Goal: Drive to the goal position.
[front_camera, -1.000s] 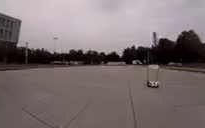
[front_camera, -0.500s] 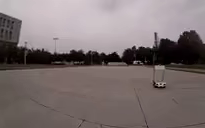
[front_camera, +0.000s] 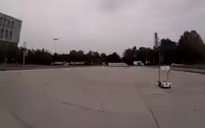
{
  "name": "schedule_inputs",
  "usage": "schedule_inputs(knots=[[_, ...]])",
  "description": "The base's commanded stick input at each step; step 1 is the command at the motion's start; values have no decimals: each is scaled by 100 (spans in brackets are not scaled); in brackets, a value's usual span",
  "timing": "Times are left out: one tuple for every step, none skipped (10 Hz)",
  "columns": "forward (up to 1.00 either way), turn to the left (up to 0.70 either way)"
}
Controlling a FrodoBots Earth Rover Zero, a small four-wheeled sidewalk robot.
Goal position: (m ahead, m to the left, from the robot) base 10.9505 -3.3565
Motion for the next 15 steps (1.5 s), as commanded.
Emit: schedule_inputs(knots=[[100, -27], [100, -27], [100, -27], [100, -27], [100, -15], [100, 0], [100, 0], [100, 0], [100, 0], [100, 0], [100, 0], [100, 0], [100, 0], [100, 0], [100, 0]])
